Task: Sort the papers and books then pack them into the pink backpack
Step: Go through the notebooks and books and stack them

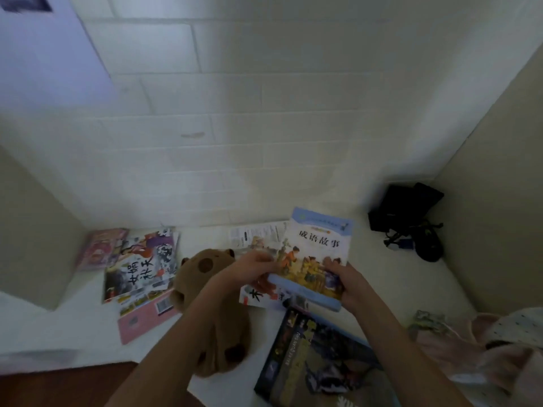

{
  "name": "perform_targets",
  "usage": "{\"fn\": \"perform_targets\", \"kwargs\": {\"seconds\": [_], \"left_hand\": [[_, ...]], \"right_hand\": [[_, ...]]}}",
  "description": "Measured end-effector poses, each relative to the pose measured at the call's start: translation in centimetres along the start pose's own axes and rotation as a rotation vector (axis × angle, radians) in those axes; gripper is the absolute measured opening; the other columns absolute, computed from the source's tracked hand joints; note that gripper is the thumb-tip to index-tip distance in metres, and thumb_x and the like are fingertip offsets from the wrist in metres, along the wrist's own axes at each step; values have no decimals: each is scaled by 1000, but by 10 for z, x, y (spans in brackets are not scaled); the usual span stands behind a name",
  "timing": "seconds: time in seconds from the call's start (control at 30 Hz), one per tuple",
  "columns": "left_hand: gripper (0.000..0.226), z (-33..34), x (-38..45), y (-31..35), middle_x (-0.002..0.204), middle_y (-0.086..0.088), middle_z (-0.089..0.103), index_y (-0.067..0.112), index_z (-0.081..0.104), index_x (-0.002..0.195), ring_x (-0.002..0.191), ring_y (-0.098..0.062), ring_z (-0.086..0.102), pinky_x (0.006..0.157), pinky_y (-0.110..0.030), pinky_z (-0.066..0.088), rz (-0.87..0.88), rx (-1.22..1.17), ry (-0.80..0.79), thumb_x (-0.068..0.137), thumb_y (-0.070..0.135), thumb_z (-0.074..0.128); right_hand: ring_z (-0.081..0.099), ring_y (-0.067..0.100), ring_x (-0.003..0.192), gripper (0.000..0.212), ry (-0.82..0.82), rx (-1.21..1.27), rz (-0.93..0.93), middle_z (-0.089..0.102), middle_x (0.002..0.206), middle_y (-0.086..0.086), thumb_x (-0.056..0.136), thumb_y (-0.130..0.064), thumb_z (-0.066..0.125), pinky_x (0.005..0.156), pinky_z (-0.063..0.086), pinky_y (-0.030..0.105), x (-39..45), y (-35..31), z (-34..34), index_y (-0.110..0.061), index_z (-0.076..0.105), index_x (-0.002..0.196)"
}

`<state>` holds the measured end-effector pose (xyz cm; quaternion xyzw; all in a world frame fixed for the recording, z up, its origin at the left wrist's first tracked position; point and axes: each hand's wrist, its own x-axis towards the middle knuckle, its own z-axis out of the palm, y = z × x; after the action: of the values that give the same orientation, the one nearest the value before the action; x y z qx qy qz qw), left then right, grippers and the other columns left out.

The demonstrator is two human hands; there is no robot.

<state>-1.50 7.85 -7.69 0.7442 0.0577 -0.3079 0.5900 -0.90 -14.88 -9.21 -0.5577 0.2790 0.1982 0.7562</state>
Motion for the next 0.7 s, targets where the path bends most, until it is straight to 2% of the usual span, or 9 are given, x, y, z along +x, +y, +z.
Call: {"fn": "perform_targets", "kwargs": {"seconds": [0.07,0.17,0.3,0.4,0.43,0.5,0.57,0.63,0.7], "left_hand": [[23,-11,-22,-21,55,0,63,15,64,76,50,-14,66,50,-26,55,-33,-6,105,92,31,58],[30,-29,-53,-54,66,-6,68,10,67,86,55,-16,66,49,-26,54,-94,-110,390,92,37,56],[29,-57,-90,-95,64,-5,68,9,66,81,52,-16,64,46,-22,51,-158,-230,703,92,34,56],[20,-85,-104,-128,72,-11,63,11,58,74,68,-25,61,65,-36,53,-262,-60,903,91,21,53],[18,-96,-106,-138,74,-13,62,12,58,74,75,-27,60,73,-40,52,-305,35,956,89,20,54],[23,-114,-108,-150,94,-17,65,6,62,100,93,-33,60,84,-41,48,-372,150,1007,86,24,58],[58,-128,-106,-159,120,-22,57,3,44,131,110,-39,54,91,-42,44,-466,179,996,83,29,65],[84,-136,-101,-168,134,-27,44,3,26,142,122,-41,44,102,-44,39,-556,178,939,78,34,72],[98,-137,-93,-171,142,-29,33,2,20,143,131,-40,33,111,-43,28,-597,146,904,73,41,76]], "right_hand": [[35,5,30,47,-96,-139,-8,57,66,8,91,-14,61,37,33,20,-6,7,18,-1,44,133],[57,5,46,38,-181,-225,-6,67,96,13,89,-15,64,41,44,20,-12,25,52,-5,55,124],[69,12,76,30,-289,-283,-35,68,100,4,87,-12,66,56,56,22,-20,51,100,-10,59,116],[66,23,96,27,-365,-392,-81,67,113,9,89,-12,64,86,56,38,-26,65,125,-12,60,115],[65,23,98,25,-385,-431,-96,67,113,8,89,-14,64,88,54,39,-28,67,132,-15,60,114],[64,17,95,23,-424,-532,-145,66,111,4,91,-17,62,84,54,34,-31,68,145,-18,59,114],[63,12,90,19,-437,-610,-183,65,106,1,93,-18,59,87,53,36,-31,69,161,-19,58,111],[64,17,92,23,-431,-626,-199,65,107,2,94,-16,58,91,52,39,-27,71,180,-15,58,117],[65,24,99,30,-401,-628,-188,66,115,7,93,-17,59,88,53,38,-22,75,200,-11,57,123]]}}
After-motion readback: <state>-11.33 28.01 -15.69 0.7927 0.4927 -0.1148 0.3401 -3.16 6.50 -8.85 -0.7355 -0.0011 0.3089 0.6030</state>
